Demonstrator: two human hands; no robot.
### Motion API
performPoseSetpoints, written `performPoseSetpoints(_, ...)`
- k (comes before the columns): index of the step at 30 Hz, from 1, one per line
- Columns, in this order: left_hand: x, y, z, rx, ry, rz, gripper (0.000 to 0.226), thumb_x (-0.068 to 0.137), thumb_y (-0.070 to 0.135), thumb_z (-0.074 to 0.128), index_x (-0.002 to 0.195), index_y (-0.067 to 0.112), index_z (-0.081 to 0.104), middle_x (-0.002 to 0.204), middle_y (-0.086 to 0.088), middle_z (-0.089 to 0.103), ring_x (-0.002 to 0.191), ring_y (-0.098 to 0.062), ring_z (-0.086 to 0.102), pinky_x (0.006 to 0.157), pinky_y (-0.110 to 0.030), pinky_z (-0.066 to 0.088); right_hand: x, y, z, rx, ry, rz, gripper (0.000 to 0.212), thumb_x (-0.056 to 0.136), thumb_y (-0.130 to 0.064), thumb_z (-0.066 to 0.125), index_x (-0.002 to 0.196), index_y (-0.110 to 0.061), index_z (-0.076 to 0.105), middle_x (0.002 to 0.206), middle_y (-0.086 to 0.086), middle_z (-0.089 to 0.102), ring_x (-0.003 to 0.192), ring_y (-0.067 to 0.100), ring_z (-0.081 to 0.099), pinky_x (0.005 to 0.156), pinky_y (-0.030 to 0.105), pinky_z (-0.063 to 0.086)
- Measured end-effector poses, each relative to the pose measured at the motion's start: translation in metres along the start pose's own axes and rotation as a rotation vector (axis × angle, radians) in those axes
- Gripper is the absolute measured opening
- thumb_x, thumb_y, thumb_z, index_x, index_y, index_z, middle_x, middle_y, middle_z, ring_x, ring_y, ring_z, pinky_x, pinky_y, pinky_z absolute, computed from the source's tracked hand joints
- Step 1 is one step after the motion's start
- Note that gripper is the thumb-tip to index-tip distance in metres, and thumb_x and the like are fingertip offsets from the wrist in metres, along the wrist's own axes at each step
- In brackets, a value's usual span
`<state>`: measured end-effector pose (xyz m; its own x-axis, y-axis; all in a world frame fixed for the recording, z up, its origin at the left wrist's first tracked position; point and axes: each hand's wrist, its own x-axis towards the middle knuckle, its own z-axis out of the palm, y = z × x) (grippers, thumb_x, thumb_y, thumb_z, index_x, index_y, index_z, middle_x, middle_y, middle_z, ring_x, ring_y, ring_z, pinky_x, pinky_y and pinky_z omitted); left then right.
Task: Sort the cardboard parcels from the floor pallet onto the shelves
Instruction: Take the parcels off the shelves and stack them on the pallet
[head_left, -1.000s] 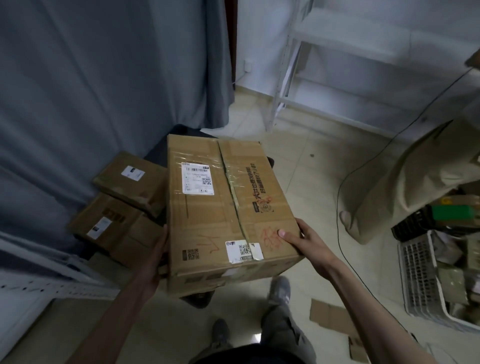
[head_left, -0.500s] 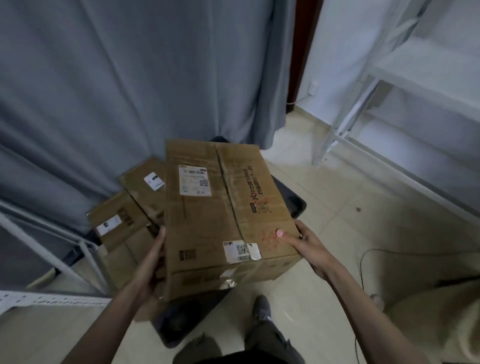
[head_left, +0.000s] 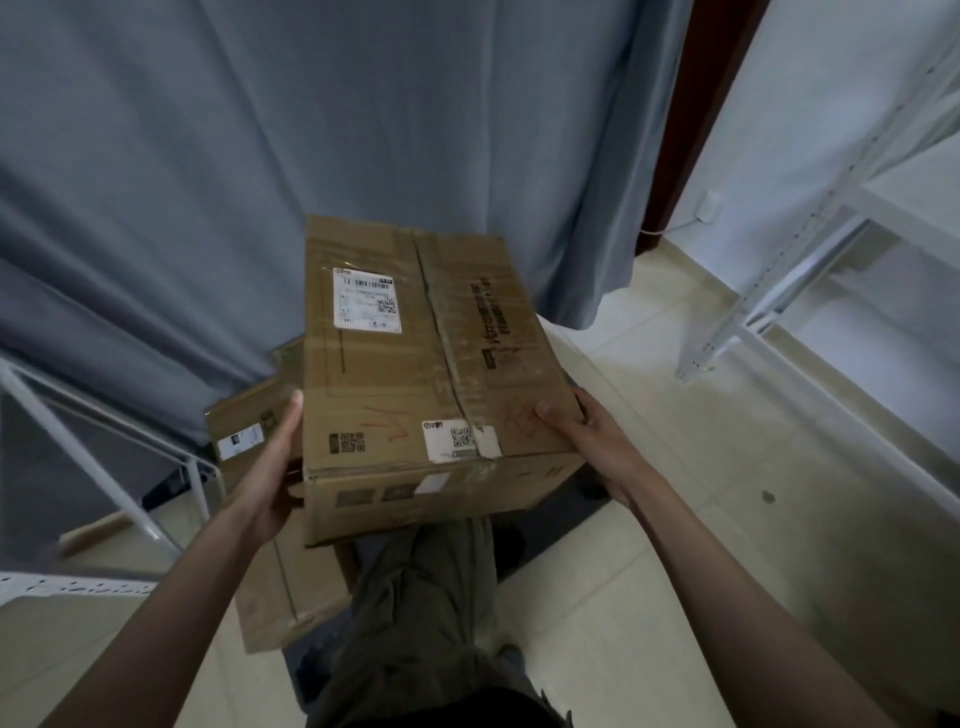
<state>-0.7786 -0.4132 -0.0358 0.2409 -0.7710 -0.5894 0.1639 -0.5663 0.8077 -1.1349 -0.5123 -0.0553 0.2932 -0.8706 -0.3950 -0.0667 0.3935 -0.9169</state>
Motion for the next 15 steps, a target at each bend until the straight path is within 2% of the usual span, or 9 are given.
performPoseSetpoints(3,0.035,0.014,0.009,-0.011,0.011,-0.019,0.081,0.082,0.087,0.043,0.127,0.025,0.068,0.122,-0.013,0.071,0.119,-0.039,0.062,0.110,-0.062,0.038,0.037,-0.015,-0.009,-0.020,0.006,0.003,0.051,0.083,-0.051,0.077,0.127,-0.034,0.057,0.105,-0.016,0.076,0.093,0.004,0.073,0.069,0.012,0.055)
performPoseSetpoints(6,0.080,0.029,0.021,-0.014,-0.004,-0.038,0.084,0.086,0.084,0.039,0.125,0.016,0.067,0.122,-0.023,0.068,0.118,-0.048,0.060,0.112,-0.064,0.035,0.081,-0.024,-0.021,-0.037,0.020,0.029,0.046,0.084,-0.048,0.077,0.123,-0.036,0.057,0.101,-0.019,0.075,0.089,0.001,0.073,0.066,0.010,0.054)
performPoseSetpoints(8,0.111,0.040,0.030,-0.019,-0.009,-0.064,0.088,0.083,0.087,0.043,0.124,0.013,0.066,0.126,-0.021,0.066,0.119,-0.042,0.060,0.111,-0.057,0.039,0.113,-0.030,-0.028,-0.050,0.036,0.049,0.047,0.084,-0.049,0.077,0.125,-0.035,0.057,0.104,-0.017,0.075,0.092,0.004,0.073,0.068,0.012,0.055)
performPoseSetpoints(10,0.145,0.053,0.037,-0.042,0.004,-0.072,0.091,0.076,0.088,0.051,0.122,0.011,0.064,0.125,-0.019,0.064,0.116,-0.037,0.058,0.099,-0.048,0.043,0.148,-0.040,-0.036,-0.079,0.043,0.073,0.046,0.085,-0.049,0.076,0.125,-0.036,0.058,0.106,-0.016,0.075,0.094,0.006,0.073,0.070,0.015,0.057)
performPoseSetpoints(11,0.161,0.058,0.040,-0.050,0.020,-0.068,0.095,0.073,0.088,0.055,0.127,0.011,0.062,0.117,-0.019,0.066,0.107,-0.037,0.059,0.092,-0.049,0.046,0.164,-0.045,-0.040,-0.098,0.036,0.083,0.042,0.086,-0.048,0.075,0.123,-0.037,0.058,0.105,-0.018,0.075,0.093,0.005,0.073,0.070,0.015,0.057)
performPoseSetpoints(13,0.190,0.071,0.044,-0.098,0.027,-0.078,0.098,0.070,0.086,0.061,0.134,0.012,0.055,0.084,-0.011,0.065,0.078,-0.030,0.054,0.071,-0.039,0.045,0.201,-0.058,-0.045,-0.136,0.014,0.092,0.034,0.088,-0.049,0.073,0.118,-0.042,0.058,0.103,-0.022,0.074,0.091,0.003,0.073,0.069,0.014,0.056)
performPoseSetpoints(14,0.207,0.078,0.045,-0.129,0.024,-0.102,0.094,0.072,0.085,0.061,0.135,0.014,0.056,0.076,-0.008,0.060,0.072,-0.027,0.049,0.067,-0.036,0.042,0.220,-0.066,-0.047,-0.158,0.009,0.099,0.035,0.087,-0.051,0.073,0.118,-0.043,0.058,0.104,-0.020,0.074,0.091,0.003,0.073,0.070,0.014,0.057)
performPoseSetpoints(15,0.223,0.085,0.046,-0.149,0.031,-0.131,0.089,0.075,0.084,0.060,0.134,0.018,0.059,0.076,-0.007,0.060,0.075,-0.027,0.050,0.068,-0.036,0.042,0.239,-0.074,-0.048,-0.173,0.014,0.113,0.038,0.086,-0.052,0.073,0.120,-0.043,0.057,0.107,-0.017,0.074,0.092,0.004,0.073,0.071,0.016,0.058)
